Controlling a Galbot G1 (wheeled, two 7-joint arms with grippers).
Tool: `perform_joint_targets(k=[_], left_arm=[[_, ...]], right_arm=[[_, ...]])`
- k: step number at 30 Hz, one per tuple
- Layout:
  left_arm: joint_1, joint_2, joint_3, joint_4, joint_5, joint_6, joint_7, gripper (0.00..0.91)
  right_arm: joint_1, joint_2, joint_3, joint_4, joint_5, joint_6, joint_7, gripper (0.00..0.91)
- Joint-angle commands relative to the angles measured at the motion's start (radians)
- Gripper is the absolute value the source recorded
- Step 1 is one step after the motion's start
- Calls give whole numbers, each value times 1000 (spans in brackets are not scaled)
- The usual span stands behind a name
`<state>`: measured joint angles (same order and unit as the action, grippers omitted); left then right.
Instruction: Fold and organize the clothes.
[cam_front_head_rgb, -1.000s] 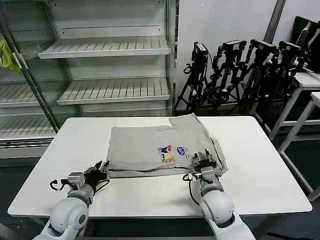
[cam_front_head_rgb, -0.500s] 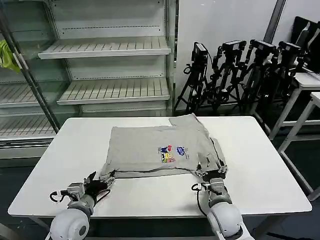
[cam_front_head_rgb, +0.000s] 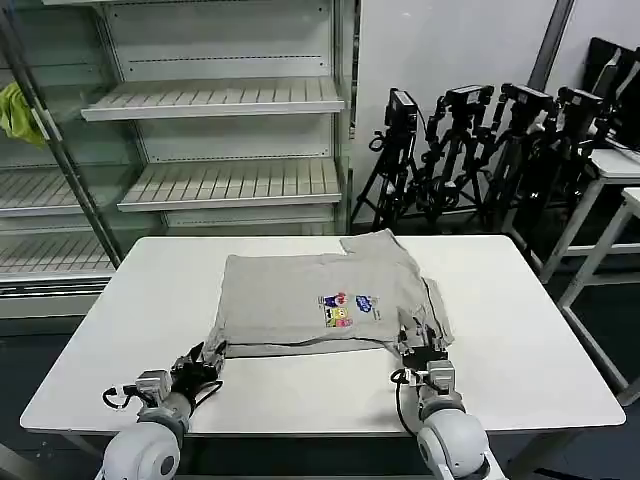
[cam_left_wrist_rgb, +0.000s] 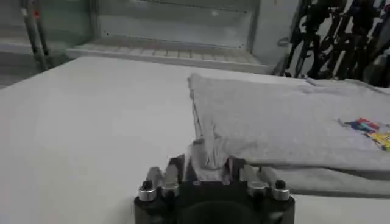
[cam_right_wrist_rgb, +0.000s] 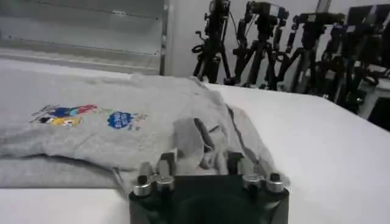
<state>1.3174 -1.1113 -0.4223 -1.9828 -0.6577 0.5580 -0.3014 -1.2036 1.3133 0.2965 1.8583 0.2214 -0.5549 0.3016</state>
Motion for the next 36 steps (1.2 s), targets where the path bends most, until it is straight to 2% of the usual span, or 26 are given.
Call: perform_joint_targets(k=[1,6,13,20,25,26,27,28,30,31,36], left_arm=[[12,-4,1,-11,-21,14,8,60],[52,1,-8,-68,-35,18,11,60],[143,8,-35,-206,-38,19,7,60],[284,4,-83,-355,-8,19,1,60],[422,-10,-119,-438,36,18,1,60],[456,-14,-123,-450,53,18,0,60],[467,-14,-125,-457,58,18,0,81],[480,-14,-127,-464,69,18,-2,292],[495,-12,-131,-476,80,19,-1,826],[500,-10,-134,-481,84,19,-2,907],[525,-14,-140,-502,138,20,-3,907]], right_arm=[[-31,-2,1,34,56,-24,7,0],[-88,-15,18,136,59,-24,20,0],[-251,-38,66,317,59,-24,24,0],[-442,-65,133,489,46,-23,18,0],[-515,-74,178,540,25,-24,12,0],[-513,-75,182,538,19,-24,13,50],[-508,-79,188,531,12,-24,4,413],[-499,-81,194,526,13,-23,3,907],[-474,-81,202,518,14,-23,7,907],[-460,-82,205,516,16,-23,8,907],[-402,-93,232,523,28,-23,10,907]])
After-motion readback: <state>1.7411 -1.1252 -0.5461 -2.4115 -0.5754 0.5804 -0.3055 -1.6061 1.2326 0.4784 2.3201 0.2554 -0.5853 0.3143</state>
